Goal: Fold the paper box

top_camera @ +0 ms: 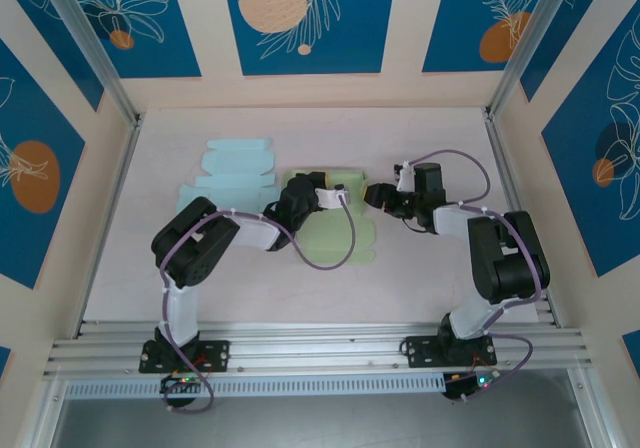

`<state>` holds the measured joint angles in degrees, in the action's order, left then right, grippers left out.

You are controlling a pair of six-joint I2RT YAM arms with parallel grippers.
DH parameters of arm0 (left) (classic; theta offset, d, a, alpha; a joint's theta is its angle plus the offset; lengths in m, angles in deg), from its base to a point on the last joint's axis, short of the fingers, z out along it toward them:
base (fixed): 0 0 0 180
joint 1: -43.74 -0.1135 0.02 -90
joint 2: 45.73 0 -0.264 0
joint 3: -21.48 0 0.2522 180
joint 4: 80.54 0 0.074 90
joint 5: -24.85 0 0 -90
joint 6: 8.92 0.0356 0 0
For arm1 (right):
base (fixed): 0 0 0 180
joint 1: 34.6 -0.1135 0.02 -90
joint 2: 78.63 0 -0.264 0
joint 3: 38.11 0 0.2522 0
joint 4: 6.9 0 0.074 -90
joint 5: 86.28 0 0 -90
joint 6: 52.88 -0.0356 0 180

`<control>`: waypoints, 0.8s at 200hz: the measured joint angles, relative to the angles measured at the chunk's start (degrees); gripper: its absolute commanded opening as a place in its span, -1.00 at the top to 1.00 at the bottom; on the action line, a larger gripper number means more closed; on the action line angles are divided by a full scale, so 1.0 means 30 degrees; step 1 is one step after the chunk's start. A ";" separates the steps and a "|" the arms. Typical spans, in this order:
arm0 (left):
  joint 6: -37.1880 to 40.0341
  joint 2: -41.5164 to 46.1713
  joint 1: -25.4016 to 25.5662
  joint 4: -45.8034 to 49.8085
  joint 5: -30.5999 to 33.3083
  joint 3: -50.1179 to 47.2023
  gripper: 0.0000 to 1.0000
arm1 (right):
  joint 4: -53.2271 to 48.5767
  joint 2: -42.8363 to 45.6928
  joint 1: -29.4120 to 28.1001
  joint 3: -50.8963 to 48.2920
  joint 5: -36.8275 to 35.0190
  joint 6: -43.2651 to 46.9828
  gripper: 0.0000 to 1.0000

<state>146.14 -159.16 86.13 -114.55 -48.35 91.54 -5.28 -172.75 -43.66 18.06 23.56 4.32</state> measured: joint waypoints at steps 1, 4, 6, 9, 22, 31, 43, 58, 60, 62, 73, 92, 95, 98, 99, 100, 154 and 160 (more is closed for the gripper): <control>0.0000 0.0000 0.0000 0.0000 -0.0007 0.0000 1.00 | 0.0000 -0.0036 0.0000 0.0029 0.0007 0.0022 -0.16; 0.0000 0.0000 0.0000 0.0000 -0.0015 0.0000 1.00 | -0.0022 -0.0117 -0.0007 0.0095 0.0007 0.0044 -0.18; 0.0000 0.0000 0.0000 -0.0007 -0.0015 0.0000 1.00 | -0.0058 -0.0168 -0.0022 0.0153 0.0000 0.0073 -0.19; 0.0000 0.0000 0.0000 0.0000 -0.0022 0.0000 1.00 | -0.0073 -0.0240 -0.0036 0.0233 0.0007 0.0124 -0.19; -0.0015 0.0000 0.0000 0.0000 -0.0044 0.0000 1.00 | -0.0284 -0.0619 -0.0080 0.0670 -0.0015 0.0321 -0.22; -0.0051 0.0000 0.0000 0.0000 -0.0073 0.0000 1.00 | -0.0444 -0.0852 -0.0160 0.0969 -0.0066 0.0452 -0.22; -0.0058 0.0000 0.0000 0.0000 -0.0080 0.0000 1.00 | -0.0707 -0.1086 -0.0328 0.1348 -0.0146 0.0656 -0.25; -0.0058 0.0000 0.0000 0.0000 -0.0080 0.0000 1.00 | -0.1078 -0.1209 -0.0634 0.1683 -0.0525 0.0962 -0.29; -0.0058 0.0000 0.0000 0.0000 -0.0080 0.0000 1.00 | -0.1107 -0.1209 -0.0678 0.1712 -0.0576 0.0991 -0.29; -0.0058 0.0000 0.0000 0.0000 -0.0073 0.0000 1.00 | -0.1144 -0.1209 -0.0721 0.1727 -0.0619 0.1020 -0.30; -0.0058 0.0000 0.0000 0.0000 -0.0080 0.0000 1.00 | -0.1311 -0.1202 -0.0925 0.1829 -0.0852 0.1188 -0.30; -0.0058 0.0000 0.0000 0.0000 -0.0080 0.0000 1.00 | -0.1712 -0.1209 -0.1122 0.1953 -0.1311 0.1464 -0.30; -0.0058 0.0000 0.0000 0.0000 -0.0080 0.0000 1.00 | -0.1836 -0.1209 -0.1144 0.2004 -0.1406 0.1472 -0.30; -0.0058 0.0000 0.0000 0.0000 -0.0080 0.0000 1.00 | -0.1923 -0.1231 -0.1180 0.2055 -0.1523 0.1523 -0.30; -0.0058 0.0000 0.0000 0.0000 -0.0080 0.0000 1.00 | -0.1953 -0.1239 -0.1188 0.2069 -0.1545 0.1530 -0.31; -0.0066 0.0000 0.0000 0.0000 -0.0087 0.0000 1.00 | -0.2004 -0.1239 -0.1209 0.2098 -0.1581 0.1537 -0.31; -0.0211 0.0007 0.0000 0.0000 -0.0124 0.0000 1.00 | -0.3213 -0.1894 -0.1610 0.3577 -0.3286 0.2251 -0.32; -0.0211 0.0007 0.0000 0.0000 -0.0146 0.0000 1.00 | -0.3249 -0.1931 -0.1661 0.3643 -0.3359 0.2331 -0.32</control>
<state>145.51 -159.14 86.13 -114.55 -48.79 91.54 -15.03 -178.55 -48.64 28.99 13.48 11.31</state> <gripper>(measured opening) 0.056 0.658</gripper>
